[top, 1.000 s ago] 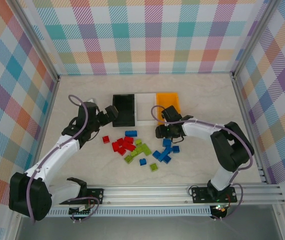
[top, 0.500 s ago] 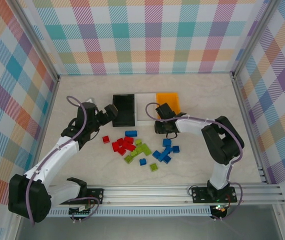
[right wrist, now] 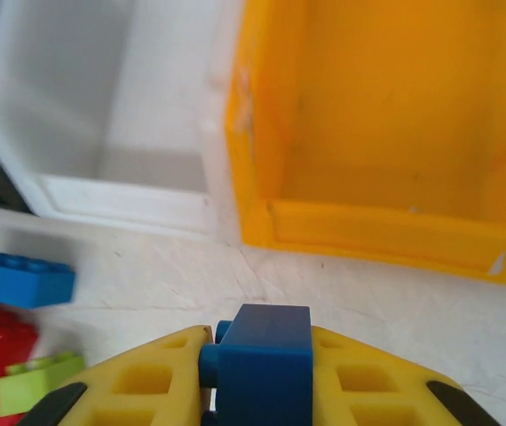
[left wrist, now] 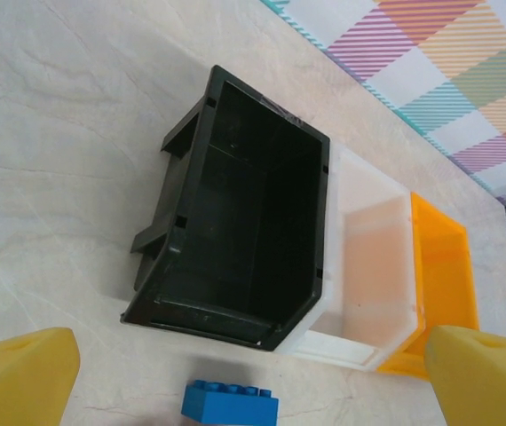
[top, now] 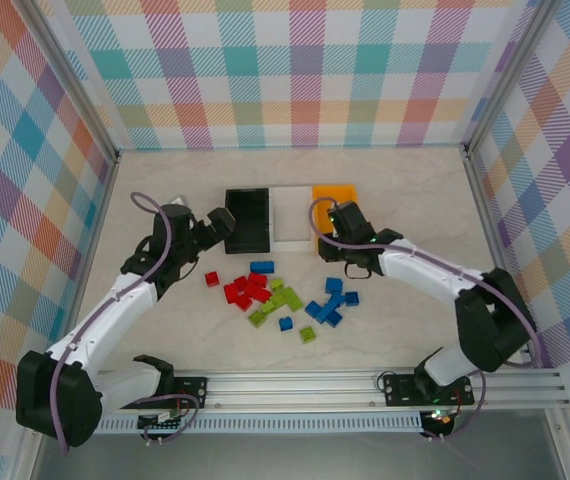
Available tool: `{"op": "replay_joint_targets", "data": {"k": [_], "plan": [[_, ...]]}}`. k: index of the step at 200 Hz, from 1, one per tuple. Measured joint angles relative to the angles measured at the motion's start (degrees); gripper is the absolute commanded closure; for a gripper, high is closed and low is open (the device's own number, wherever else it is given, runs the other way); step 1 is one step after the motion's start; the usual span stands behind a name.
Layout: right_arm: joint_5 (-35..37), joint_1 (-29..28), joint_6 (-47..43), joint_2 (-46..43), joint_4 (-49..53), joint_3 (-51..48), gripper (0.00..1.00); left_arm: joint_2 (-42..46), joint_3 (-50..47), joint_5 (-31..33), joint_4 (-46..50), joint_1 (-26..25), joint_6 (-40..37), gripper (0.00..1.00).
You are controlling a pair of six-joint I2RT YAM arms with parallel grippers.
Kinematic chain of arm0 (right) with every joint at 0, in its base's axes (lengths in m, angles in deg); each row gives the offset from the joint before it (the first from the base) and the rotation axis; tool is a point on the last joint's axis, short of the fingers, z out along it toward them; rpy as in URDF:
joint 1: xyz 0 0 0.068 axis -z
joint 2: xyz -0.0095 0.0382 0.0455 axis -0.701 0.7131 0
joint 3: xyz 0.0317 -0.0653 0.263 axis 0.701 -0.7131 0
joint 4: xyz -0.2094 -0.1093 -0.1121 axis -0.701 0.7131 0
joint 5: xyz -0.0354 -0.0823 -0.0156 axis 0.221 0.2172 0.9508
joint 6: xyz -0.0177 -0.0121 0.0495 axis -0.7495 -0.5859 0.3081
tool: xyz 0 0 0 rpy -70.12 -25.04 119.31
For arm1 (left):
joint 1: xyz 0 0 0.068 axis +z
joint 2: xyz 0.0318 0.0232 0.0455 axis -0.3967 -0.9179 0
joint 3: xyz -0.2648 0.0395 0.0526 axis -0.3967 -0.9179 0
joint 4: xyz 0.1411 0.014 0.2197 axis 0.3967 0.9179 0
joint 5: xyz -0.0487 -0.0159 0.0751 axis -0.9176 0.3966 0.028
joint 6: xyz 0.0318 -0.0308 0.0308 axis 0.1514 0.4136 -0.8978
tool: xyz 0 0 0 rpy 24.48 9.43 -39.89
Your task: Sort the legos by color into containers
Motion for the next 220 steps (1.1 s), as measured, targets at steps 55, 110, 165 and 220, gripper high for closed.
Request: {"op": "replay_joint_targets", "data": {"k": [55,110,165,220], "plan": [[-0.7,9.81,-1.88,13.11,1.97,16.92,0.76,-2.27,3.04,-2.16,6.47,0.0,-0.11,0.0],[-1.16,11.19,-1.7,26.49,5.6,25.38,0.5,-4.5,3.65,0.31,20.37,0.0,0.26,0.07],[-2.84,11.04,-1.68,21.46,5.4,22.97,0.46,-6.27,1.05,3.34,24.3,0.0,1.18,0.28],[-4.31,10.67,-1.46,11.17,3.15,15.58,0.46,-22.32,0.98,2.97,20.87,-0.35,0.55,0.23]]}}
